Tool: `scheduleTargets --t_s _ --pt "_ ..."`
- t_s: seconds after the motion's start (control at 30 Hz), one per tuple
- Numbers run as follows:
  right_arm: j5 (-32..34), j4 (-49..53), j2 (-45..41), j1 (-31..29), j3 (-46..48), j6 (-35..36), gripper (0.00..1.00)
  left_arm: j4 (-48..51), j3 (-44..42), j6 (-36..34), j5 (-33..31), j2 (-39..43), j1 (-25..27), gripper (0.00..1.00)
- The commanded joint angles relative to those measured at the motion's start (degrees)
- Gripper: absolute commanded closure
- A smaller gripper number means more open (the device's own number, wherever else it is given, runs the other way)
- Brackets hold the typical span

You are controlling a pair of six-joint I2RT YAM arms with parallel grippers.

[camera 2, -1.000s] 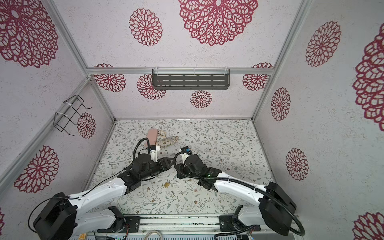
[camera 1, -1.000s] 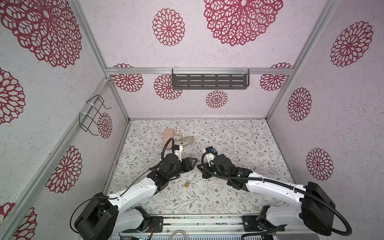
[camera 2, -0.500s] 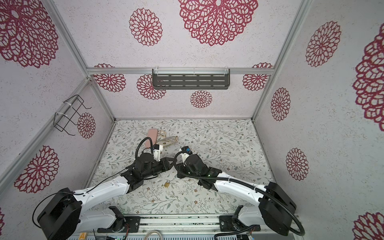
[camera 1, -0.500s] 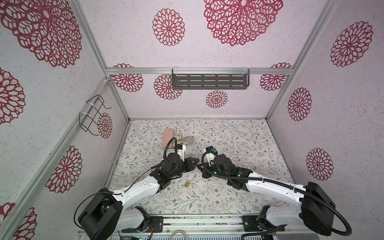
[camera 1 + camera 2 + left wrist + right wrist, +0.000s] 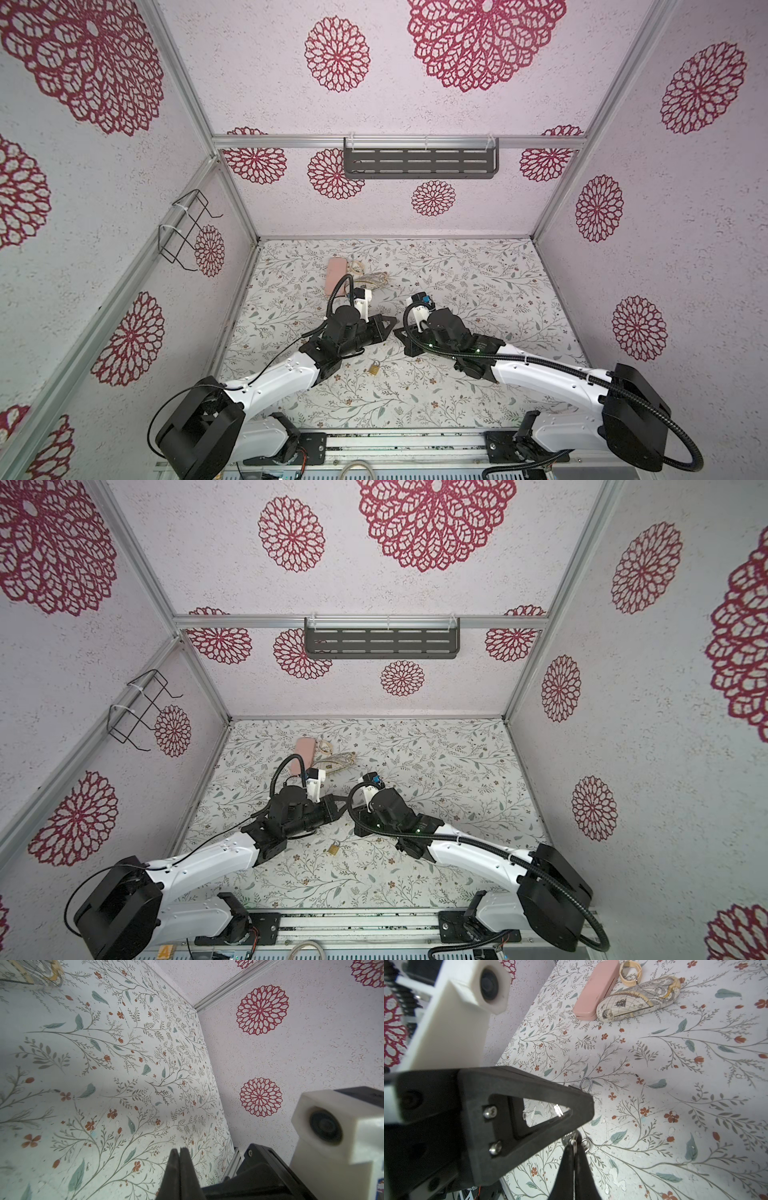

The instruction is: Unlock with the key

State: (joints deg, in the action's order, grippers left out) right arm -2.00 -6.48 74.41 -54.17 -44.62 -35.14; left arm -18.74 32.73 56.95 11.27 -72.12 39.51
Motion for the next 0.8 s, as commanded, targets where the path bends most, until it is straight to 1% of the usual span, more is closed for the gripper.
scheduleTargets --t_s 0.0,0.1,0.17,0.37,0.53,0.67,0.77 --pt "0.03 -0.72 -1.86 0.64 -0.4 -0.07 0.93 0.02 1.02 -1.47 -1.54 1.53 0.31 1.0" --pt "-0.71 -0.97 -3.27 1.17 -0.13 0.03 0.82 -0.07 1.02 -2.62 -1.74 2.28 0.26 1.0" --pt "-1.7 -1.42 -4.74 1.74 0.42 0.29 0.77 -0.15 1.11 -4.29 -1.48 2.96 0.22 1.0" --pt "-8.2 -4.21 -8.88 3.97 2.15 0.86 0.59 -0.33 0.76 -9.97 -1.13 6.99 0.0 1.0" --pt "-16.28 -12.31 -10.69 6.11 4.78 -1.91 0.53 -3.74 0.01 -13.84 0.51 9.63 0.05 1.0" --pt "-22.42 -18.96 -10.26 7.45 5.26 -4.03 0.53 -7.59 -0.2 -15.46 3.22 10.16 0.09 1.0" --pt "-24.65 -23.64 -10.18 8.61 6.14 -6.32 0.53 -11.51 -0.85 -15.53 4.61 10.07 -0.01 1.0"
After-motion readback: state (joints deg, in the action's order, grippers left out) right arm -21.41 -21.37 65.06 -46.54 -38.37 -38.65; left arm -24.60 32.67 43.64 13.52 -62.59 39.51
